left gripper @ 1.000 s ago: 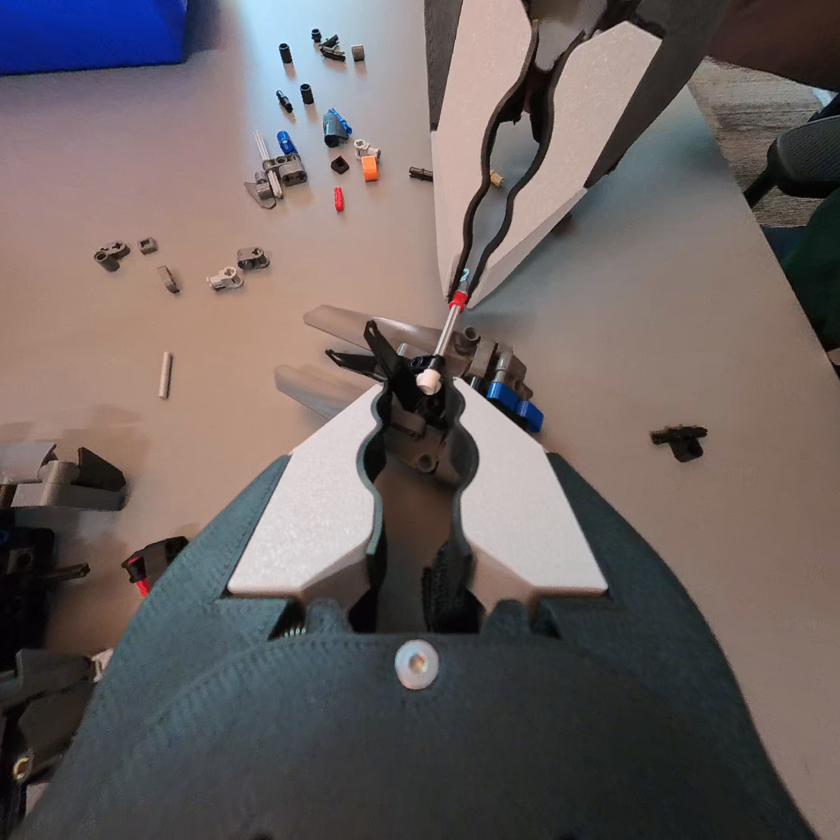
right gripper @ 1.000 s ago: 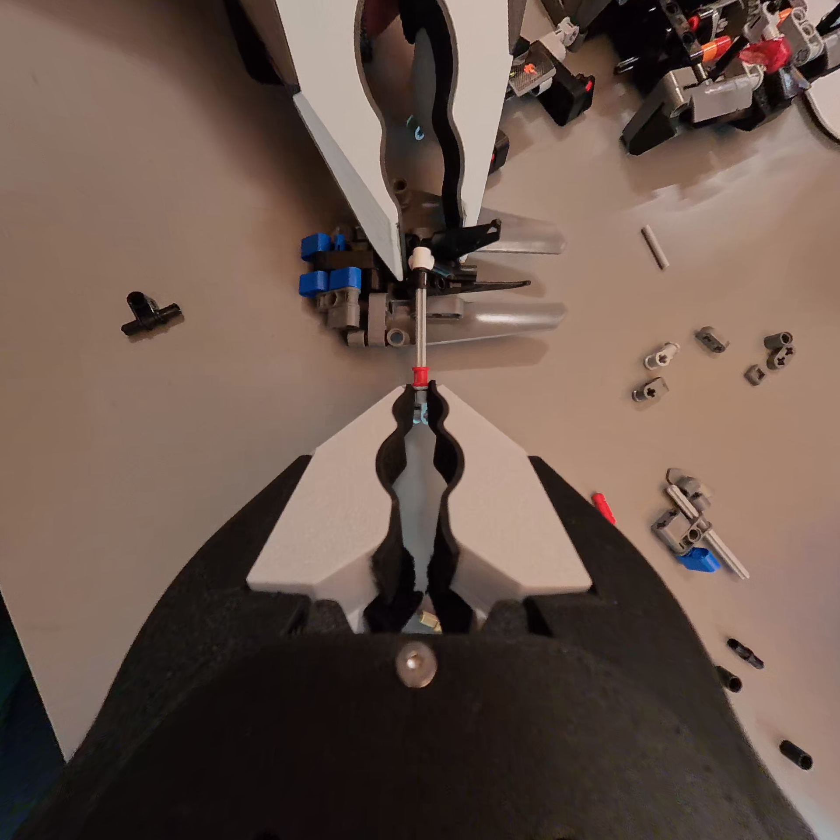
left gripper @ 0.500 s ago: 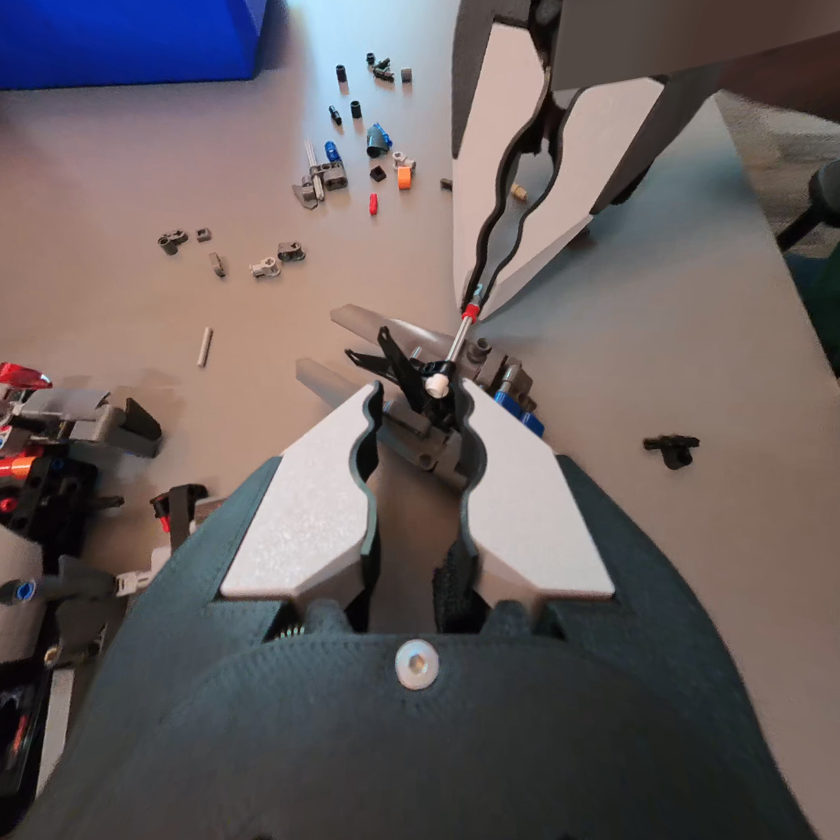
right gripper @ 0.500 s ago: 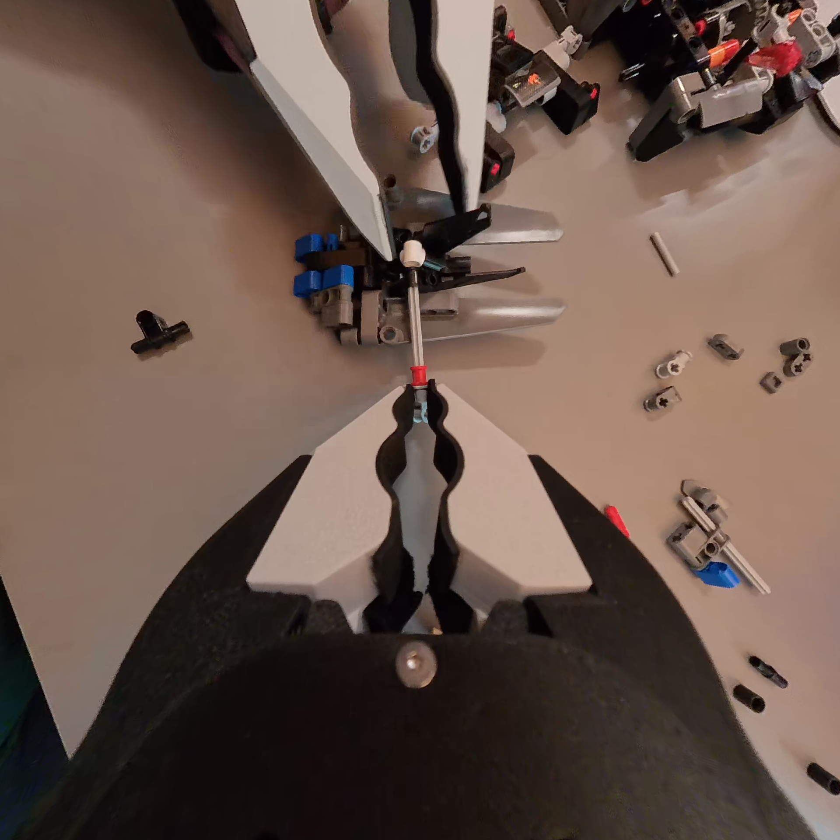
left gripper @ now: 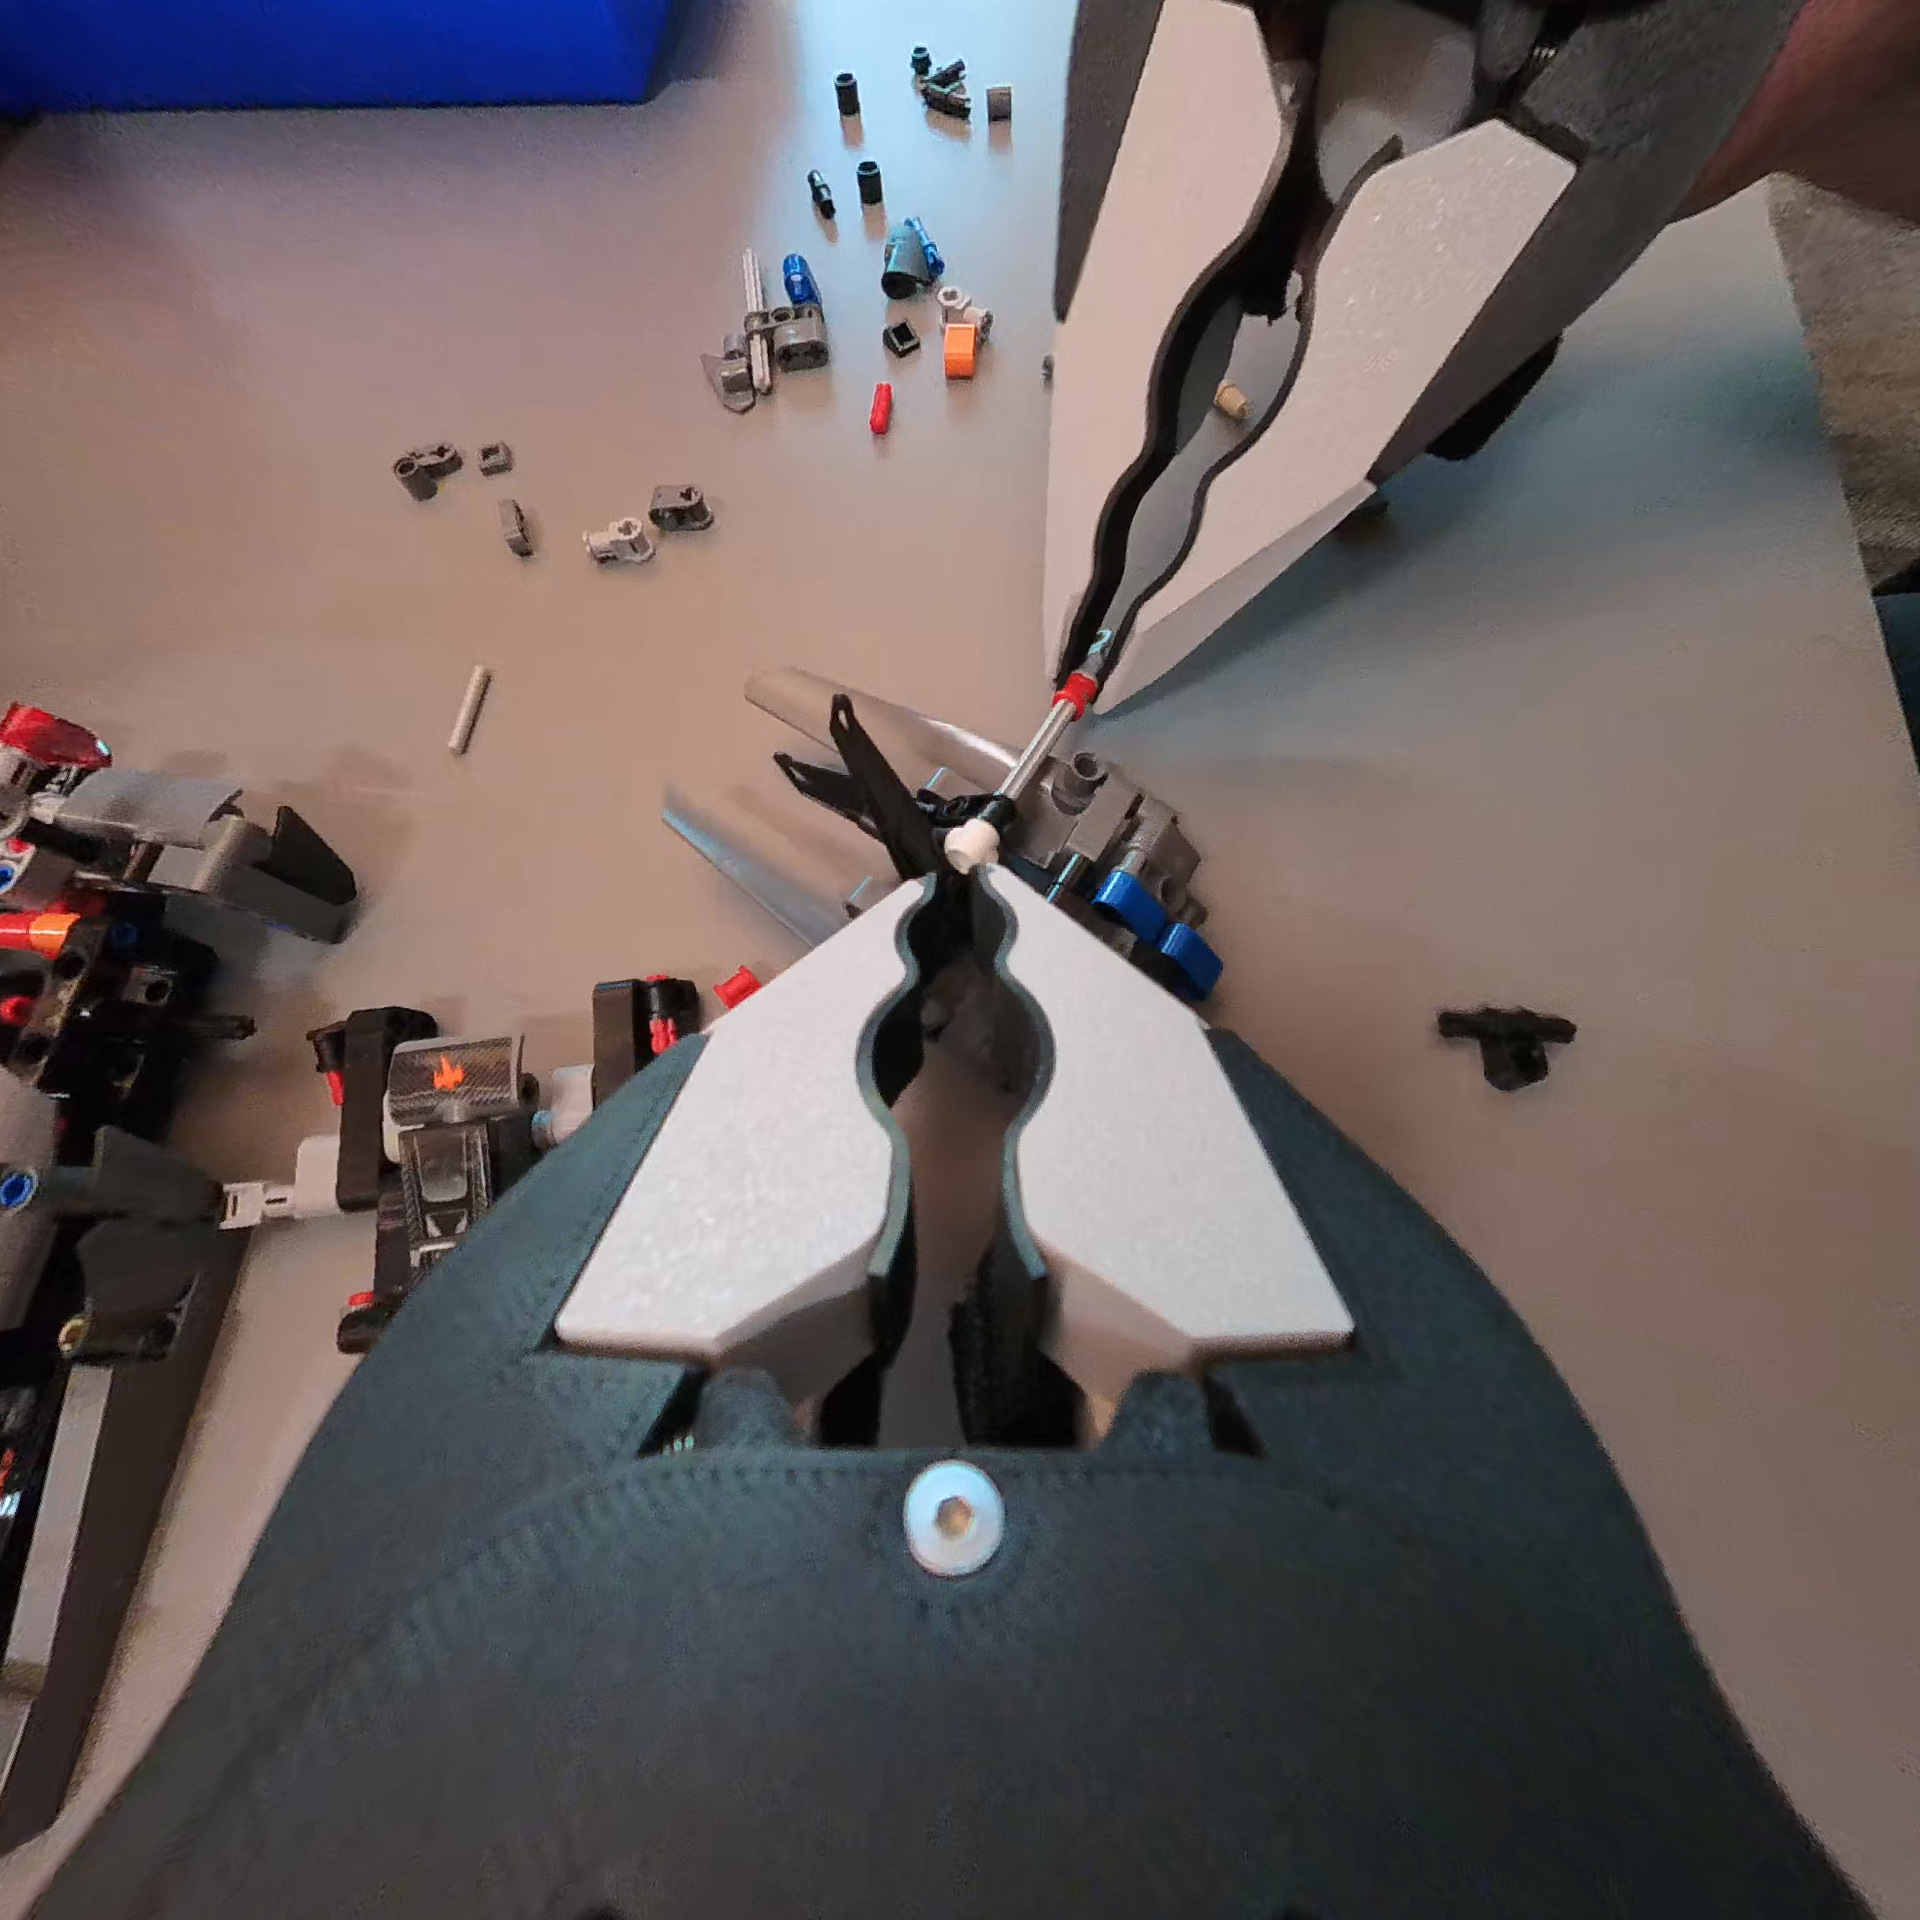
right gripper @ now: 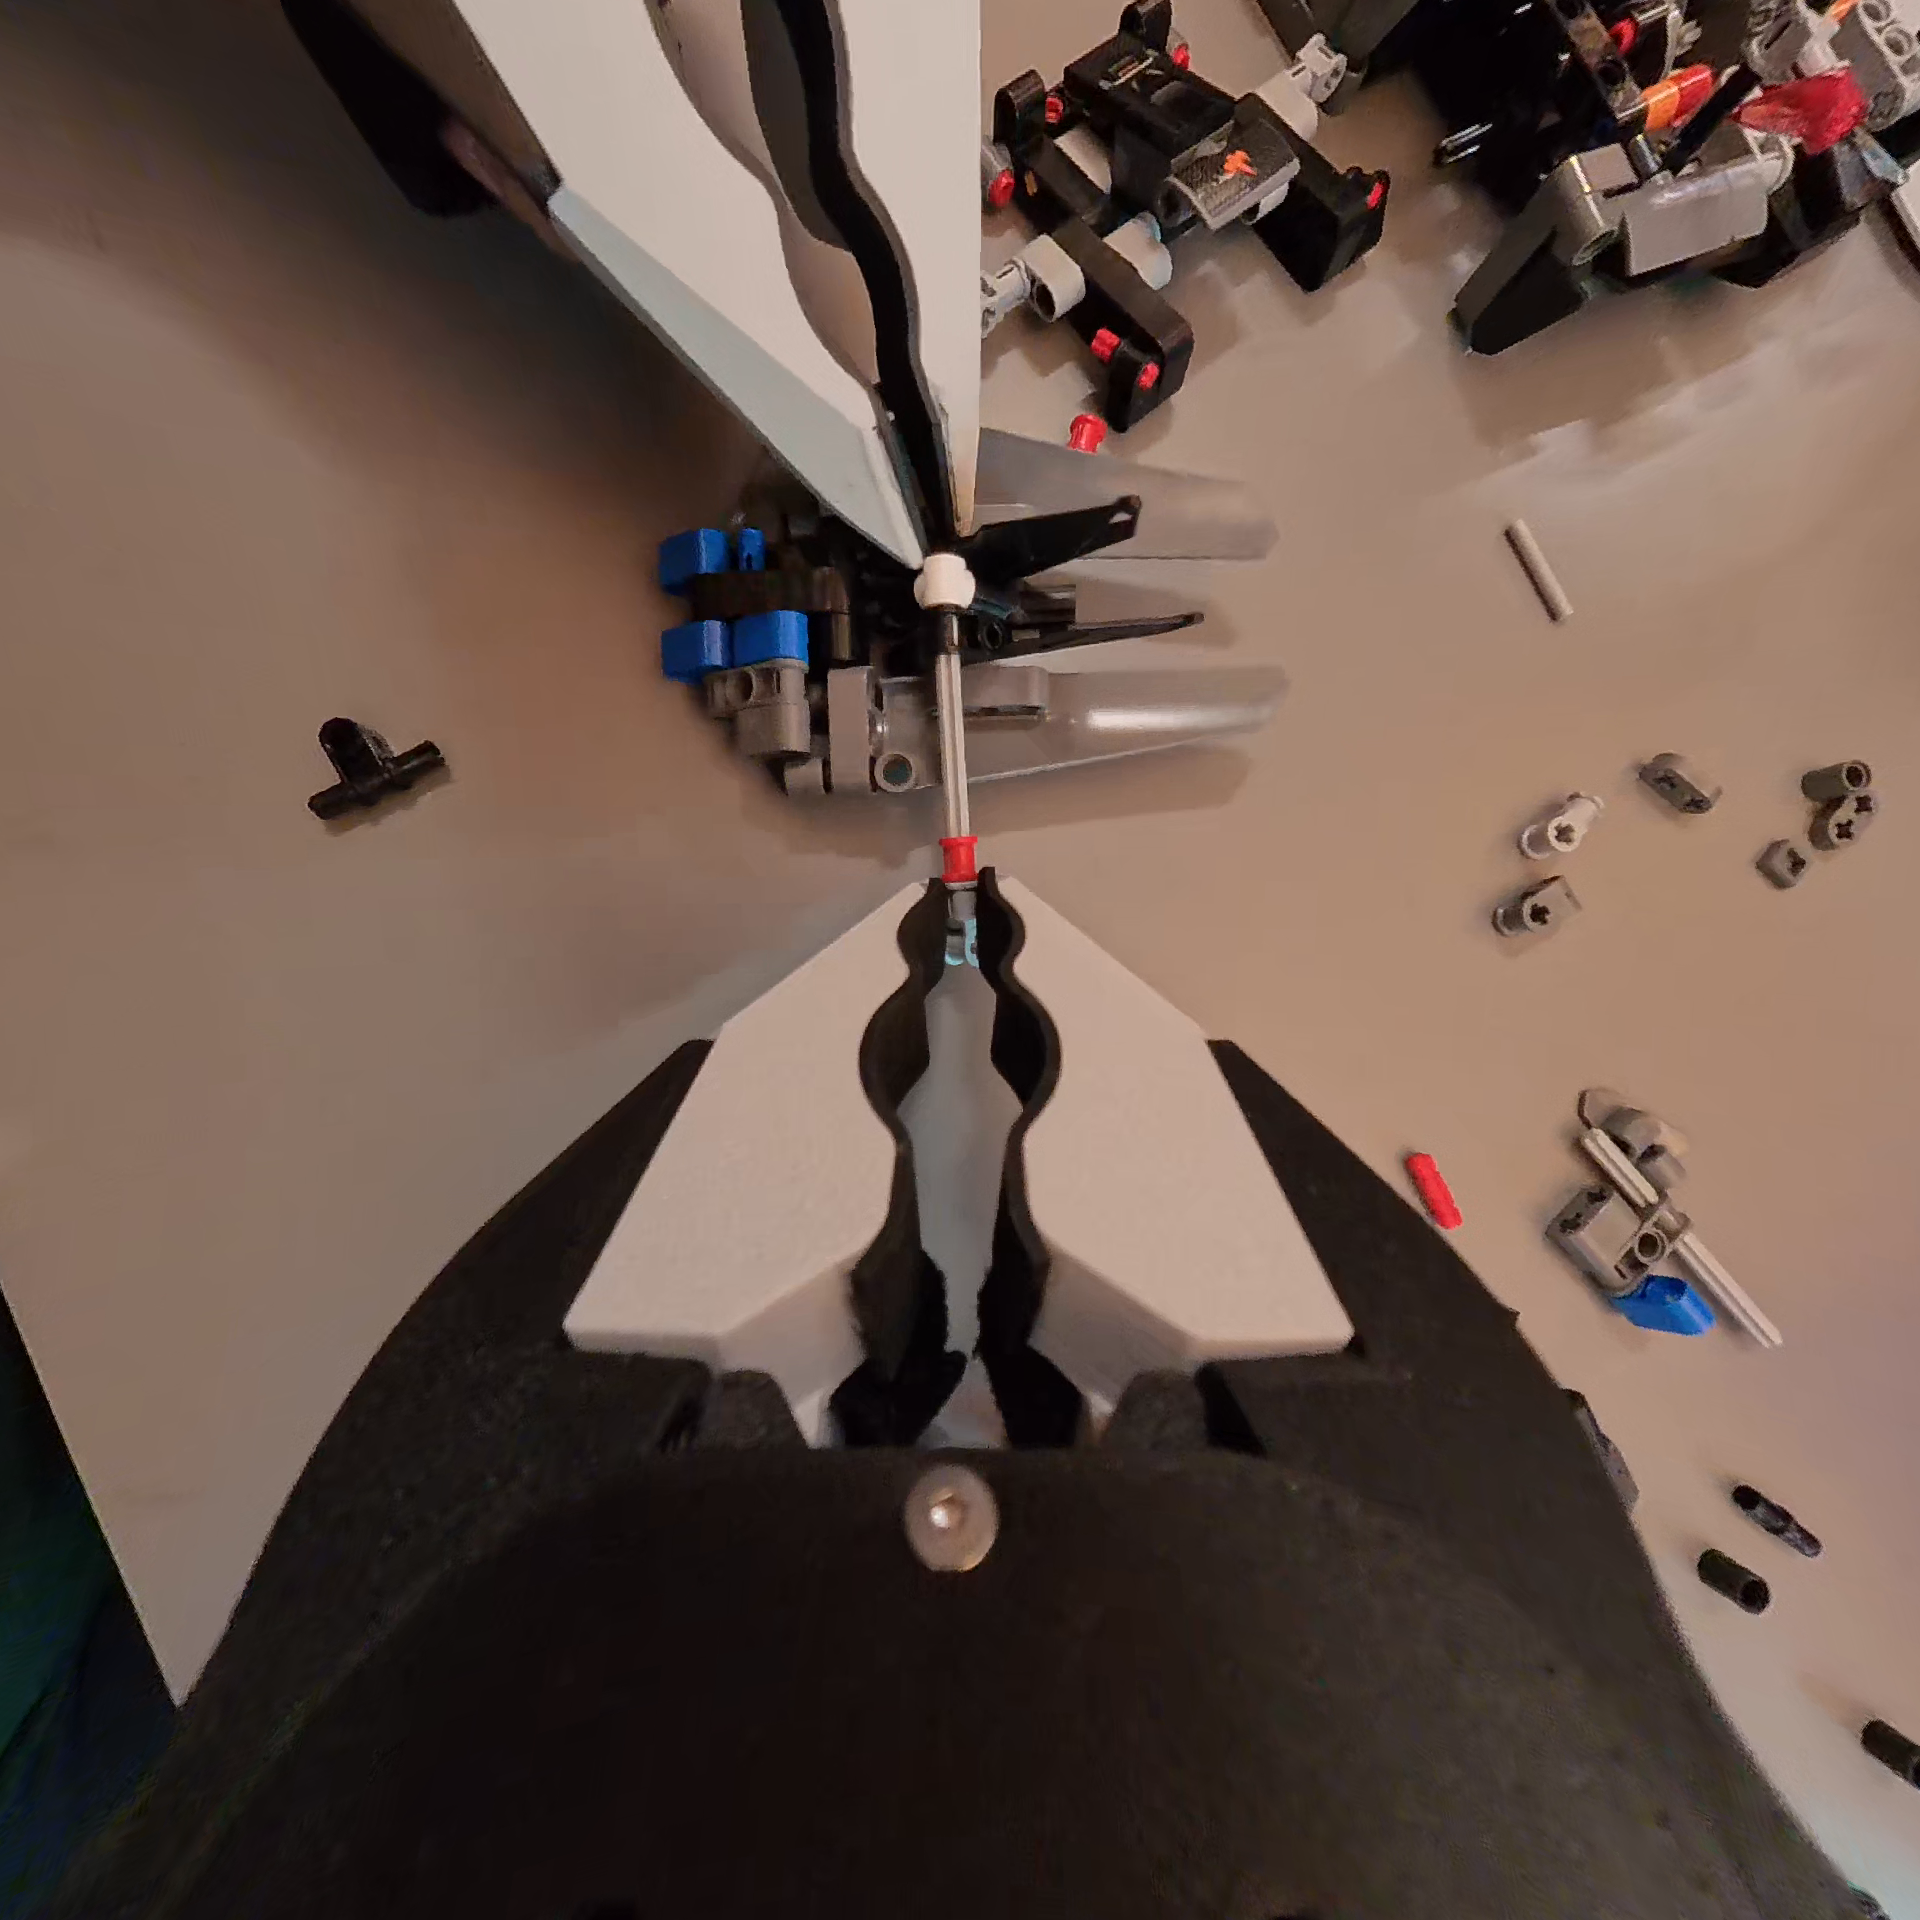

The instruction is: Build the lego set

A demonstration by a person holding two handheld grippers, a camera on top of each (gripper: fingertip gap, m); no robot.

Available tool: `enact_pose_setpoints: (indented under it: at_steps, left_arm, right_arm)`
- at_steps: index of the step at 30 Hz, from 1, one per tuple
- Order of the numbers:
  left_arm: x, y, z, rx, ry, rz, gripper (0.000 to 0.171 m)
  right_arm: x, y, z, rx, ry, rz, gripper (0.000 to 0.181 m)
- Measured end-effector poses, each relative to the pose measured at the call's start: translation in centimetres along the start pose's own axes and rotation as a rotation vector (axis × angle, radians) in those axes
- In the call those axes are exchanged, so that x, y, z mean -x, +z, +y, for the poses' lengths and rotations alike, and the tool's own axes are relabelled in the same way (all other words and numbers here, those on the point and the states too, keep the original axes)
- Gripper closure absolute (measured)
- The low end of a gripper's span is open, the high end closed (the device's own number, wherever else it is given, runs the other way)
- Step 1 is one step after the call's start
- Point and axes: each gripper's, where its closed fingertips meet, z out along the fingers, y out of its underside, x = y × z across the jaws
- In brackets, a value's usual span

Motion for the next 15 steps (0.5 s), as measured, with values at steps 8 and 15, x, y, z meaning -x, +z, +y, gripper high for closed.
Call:
enact_pose_setpoints:
  at_steps: [8, 15]
  left_arm:
    - [0.08, 0.13, -0.09, -0.019, -0.01, -0.003, 0.169]
    - [0.1, 0.22, -0.18, -0.025, 0.02, -0.014, 0.169]
  right_arm:
    - [-0.06, 0.11, -0.01, 0.028, -0.022, 0.028, 0.179]
    - [-0.16, 0.2, 0.01, 0.049, -0.033, 0.041, 0.179]
